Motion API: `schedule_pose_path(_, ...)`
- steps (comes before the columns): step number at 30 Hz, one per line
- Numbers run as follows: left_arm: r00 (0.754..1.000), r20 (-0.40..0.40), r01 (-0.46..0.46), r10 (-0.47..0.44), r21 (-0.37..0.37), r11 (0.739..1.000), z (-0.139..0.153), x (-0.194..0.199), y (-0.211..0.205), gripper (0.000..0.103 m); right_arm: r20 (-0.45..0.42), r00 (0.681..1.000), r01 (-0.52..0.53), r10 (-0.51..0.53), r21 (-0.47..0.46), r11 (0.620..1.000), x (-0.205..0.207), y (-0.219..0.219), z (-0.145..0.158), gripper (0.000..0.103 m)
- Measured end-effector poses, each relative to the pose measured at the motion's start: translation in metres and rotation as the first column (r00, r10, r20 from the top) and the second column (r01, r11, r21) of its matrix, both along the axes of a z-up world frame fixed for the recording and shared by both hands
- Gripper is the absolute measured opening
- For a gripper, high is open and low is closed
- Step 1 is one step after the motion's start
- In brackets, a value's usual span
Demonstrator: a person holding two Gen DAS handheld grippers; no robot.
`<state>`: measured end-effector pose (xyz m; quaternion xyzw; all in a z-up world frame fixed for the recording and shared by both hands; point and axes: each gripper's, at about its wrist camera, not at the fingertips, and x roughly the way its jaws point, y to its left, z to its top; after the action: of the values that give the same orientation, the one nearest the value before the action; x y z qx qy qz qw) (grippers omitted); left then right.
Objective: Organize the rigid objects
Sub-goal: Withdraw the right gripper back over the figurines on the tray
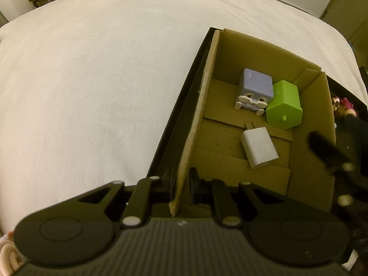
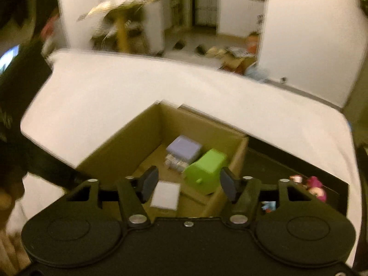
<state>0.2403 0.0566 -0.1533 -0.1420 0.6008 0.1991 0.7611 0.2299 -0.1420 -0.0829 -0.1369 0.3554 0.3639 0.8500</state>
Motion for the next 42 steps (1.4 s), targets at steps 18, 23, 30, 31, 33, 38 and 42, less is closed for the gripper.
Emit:
schedule_pose_path(18,1.0,0.007,0.013,-0.013,0.007,1.0,0.001,-0.001,-0.002,0.012,-0.018,0.93,0.367,-0.368,0.144,0.919,0.002,-0.079,-0.015,0.098)
schedule_pose_path(23,1.0,0.006,0.01,-0.01,0.003,1.0,0.001,-0.001,-0.001,0.012,0.024,0.897,0.431,-0.441,0.163,0.887,-0.001,-0.095,-0.02,0.098)
schedule_pose_path(30,1.0,0.008,0.009,-0.009,0.0,1.0,0.002,-0.001,-0.001,0.012,0.022,0.897,0.436,-0.442,0.131,0.891,0.01,-0.102,-0.035,0.097)
schedule_pose_path(31,1.0,0.007,0.008,-0.008,-0.002,1.0,0.002,-0.001,0.0,0.012,0.013,0.898,0.434,-0.439,0.132,0.891,0.012,-0.102,-0.037,0.096)
schedule_pose_path(33,1.0,0.007,0.006,-0.005,-0.006,1.0,0.002,-0.002,0.001,0.012,0.001,0.9,0.431,-0.435,0.125,0.893,0.016,-0.101,-0.042,0.095)
schedule_pose_path(38,1.0,0.008,0.011,-0.011,0.0,1.0,0.001,-0.002,0.0,0.012,-0.044,0.916,0.401,-0.399,0.103,0.91,0.03,-0.099,-0.06,0.085)
schedule_pose_path(42,1.0,0.009,0.009,-0.009,-0.003,1.0,0.0,-0.002,0.001,0.012,-0.051,0.923,0.385,-0.382,0.064,0.921,0.042,-0.096,-0.069,0.085)
